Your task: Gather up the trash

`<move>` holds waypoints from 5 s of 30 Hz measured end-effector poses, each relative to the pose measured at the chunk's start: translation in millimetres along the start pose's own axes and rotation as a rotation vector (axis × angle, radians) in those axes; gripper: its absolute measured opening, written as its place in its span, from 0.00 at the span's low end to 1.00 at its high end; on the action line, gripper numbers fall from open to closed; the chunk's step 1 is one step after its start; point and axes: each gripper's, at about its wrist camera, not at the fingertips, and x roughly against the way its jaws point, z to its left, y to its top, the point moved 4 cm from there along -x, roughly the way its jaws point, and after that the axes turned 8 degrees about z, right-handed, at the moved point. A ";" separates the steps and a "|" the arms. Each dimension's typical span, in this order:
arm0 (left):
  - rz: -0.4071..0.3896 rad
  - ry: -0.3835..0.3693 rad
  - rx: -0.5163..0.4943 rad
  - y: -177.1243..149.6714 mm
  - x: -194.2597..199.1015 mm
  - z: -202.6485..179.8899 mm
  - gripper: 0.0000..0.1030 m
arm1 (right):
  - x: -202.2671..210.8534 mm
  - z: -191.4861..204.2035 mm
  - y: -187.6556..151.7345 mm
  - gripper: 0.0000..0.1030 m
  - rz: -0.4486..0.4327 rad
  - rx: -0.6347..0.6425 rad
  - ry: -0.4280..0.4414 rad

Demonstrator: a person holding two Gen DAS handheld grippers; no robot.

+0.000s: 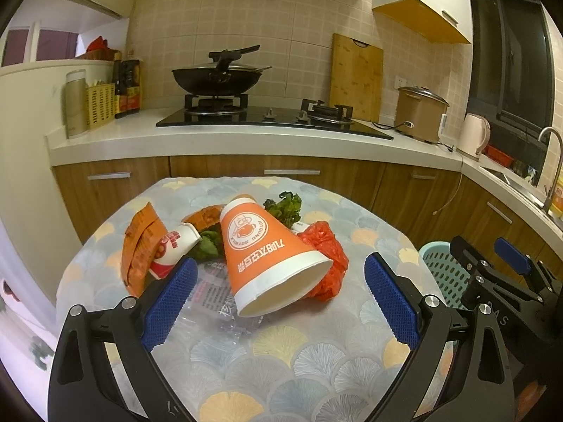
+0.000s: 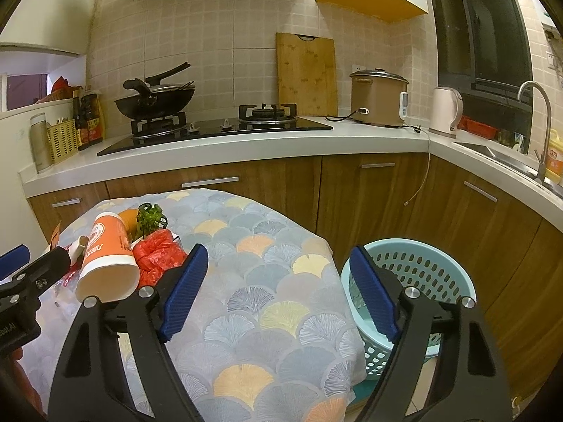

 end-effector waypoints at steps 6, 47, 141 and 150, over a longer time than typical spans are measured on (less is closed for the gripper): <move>0.000 -0.004 0.005 -1.2 -0.2 1.1 0.90 | -0.8 -0.1 -0.4 0.73 0.004 0.000 0.005; 0.014 -0.022 0.060 1.4 -3.4 16.6 0.90 | -7.4 14.2 0.7 0.63 0.019 0.032 0.049; 0.389 -0.543 -0.173 -13.0 -161.8 -259.7 0.60 | -151.2 -231.9 -42.4 0.51 0.424 -0.274 0.049; 0.368 -0.521 -0.133 -9.0 -160.5 -238.8 0.63 | -147.0 -235.9 -38.3 0.57 0.411 -0.299 0.042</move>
